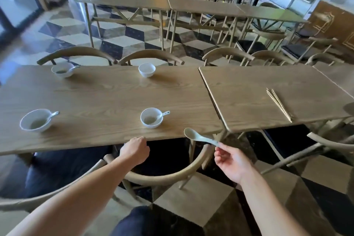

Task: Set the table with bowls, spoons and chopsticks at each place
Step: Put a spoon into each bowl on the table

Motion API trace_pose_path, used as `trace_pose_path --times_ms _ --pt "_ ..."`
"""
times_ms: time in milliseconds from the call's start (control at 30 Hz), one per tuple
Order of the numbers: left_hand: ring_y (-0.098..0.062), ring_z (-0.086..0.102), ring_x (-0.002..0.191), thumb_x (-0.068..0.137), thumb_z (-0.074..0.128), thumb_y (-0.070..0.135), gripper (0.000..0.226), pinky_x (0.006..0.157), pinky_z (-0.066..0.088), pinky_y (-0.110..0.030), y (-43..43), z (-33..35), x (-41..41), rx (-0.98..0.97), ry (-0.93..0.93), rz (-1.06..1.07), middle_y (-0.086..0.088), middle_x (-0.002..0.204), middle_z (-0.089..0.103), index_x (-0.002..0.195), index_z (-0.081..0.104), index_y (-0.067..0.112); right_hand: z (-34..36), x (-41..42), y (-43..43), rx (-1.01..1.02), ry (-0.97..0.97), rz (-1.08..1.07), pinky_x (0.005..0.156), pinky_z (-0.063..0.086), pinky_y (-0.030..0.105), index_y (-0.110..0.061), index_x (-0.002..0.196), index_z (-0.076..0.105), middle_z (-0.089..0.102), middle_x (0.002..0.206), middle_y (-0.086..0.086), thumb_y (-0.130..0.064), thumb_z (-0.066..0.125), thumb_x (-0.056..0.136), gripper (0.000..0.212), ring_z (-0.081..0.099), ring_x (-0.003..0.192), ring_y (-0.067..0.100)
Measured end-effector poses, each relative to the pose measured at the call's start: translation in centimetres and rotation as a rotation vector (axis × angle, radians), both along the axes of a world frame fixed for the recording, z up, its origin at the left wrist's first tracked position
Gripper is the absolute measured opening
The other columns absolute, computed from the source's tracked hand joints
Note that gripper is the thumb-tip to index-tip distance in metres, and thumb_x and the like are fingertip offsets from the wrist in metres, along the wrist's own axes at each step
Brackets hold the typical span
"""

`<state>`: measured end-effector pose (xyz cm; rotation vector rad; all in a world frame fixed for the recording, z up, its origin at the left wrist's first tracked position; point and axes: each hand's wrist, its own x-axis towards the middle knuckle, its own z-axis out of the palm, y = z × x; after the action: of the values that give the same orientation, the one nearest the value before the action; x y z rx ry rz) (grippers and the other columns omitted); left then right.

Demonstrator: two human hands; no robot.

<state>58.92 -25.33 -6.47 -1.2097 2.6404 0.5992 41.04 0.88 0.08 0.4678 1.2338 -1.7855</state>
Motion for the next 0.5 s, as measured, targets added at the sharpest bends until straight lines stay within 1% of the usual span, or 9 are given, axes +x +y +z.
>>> trace_pose_path --times_ms 67,167,267,333,433,500 --pt "-0.027 0.052 0.08 0.088 0.041 0.022 0.014 0.065 0.042 -0.032 -1.7 -0.4 -1.0 -0.036 -0.01 0.053 -0.006 0.098 0.062 0.089 0.054 0.016 -0.7 -1.8 -2.0 0.012 -0.024 0.044 0.044 0.046 0.022 0.006 0.102 0.063 0.06 0.072 0.012 -0.003 0.062 0.09 0.015 0.054 0.061 0.017" --pt "-0.027 0.055 0.083 0.09 0.042 0.025 0.018 0.066 0.042 -0.032 -4.7 -1.2 -2.6 -0.088 -0.01 0.105 -0.007 0.103 0.063 0.095 0.055 0.015 -1.6 -4.1 -5.4 0.016 -0.039 0.11 0.044 0.046 0.021 0.005 0.093 0.063 0.06 0.071 0.011 -0.004 0.061 0.09 0.009 0.053 0.061 0.017" --pt "-0.029 0.063 0.095 0.094 0.043 0.028 0.019 0.066 0.04 -0.031 -8.4 -2.2 -5.4 -0.161 -0.005 0.115 -0.006 0.106 0.063 0.096 0.057 0.015 -2.4 -7.0 -9.0 0.007 -0.074 0.18 0.045 0.046 0.022 0.002 0.093 0.064 0.06 0.072 0.011 -0.004 0.063 0.089 0.008 0.054 0.061 0.017" --pt "-0.03 0.063 0.101 0.095 0.043 0.027 0.017 0.068 0.04 -0.031 -11.3 -2.8 -7.5 -0.179 -0.001 0.142 -0.006 0.108 0.062 0.097 0.056 0.016 -2.9 -9.7 -11.6 0.027 -0.078 0.226 0.045 0.046 0.023 0.0 0.092 0.064 0.061 0.072 0.01 -0.005 0.062 0.089 0.006 0.055 0.06 0.016" --pt "-0.03 0.063 0.105 0.095 0.043 0.028 0.019 0.072 0.044 -0.033 -16.2 -3.8 -10.6 -0.161 -0.02 0.178 -0.007 0.11 0.061 0.102 0.056 0.016 -2.5 -14.4 -16.3 0.072 -0.085 0.278 0.042 0.046 0.022 0.0 0.09 0.064 0.062 0.07 0.009 -0.005 0.061 0.088 0.005 0.055 0.057 0.015" --pt "-0.031 0.062 0.104 0.094 0.043 0.029 0.019 0.076 0.047 -0.035 -19.6 -4.8 -12.6 -0.134 -0.013 0.219 -0.008 0.11 0.06 0.102 0.055 0.016 -2.2 -17.7 -20.3 0.099 -0.083 0.324 0.041 0.047 0.021 0.0 0.089 0.063 0.062 0.068 0.008 -0.006 0.064 0.082 0.01 0.057 0.054 0.015"
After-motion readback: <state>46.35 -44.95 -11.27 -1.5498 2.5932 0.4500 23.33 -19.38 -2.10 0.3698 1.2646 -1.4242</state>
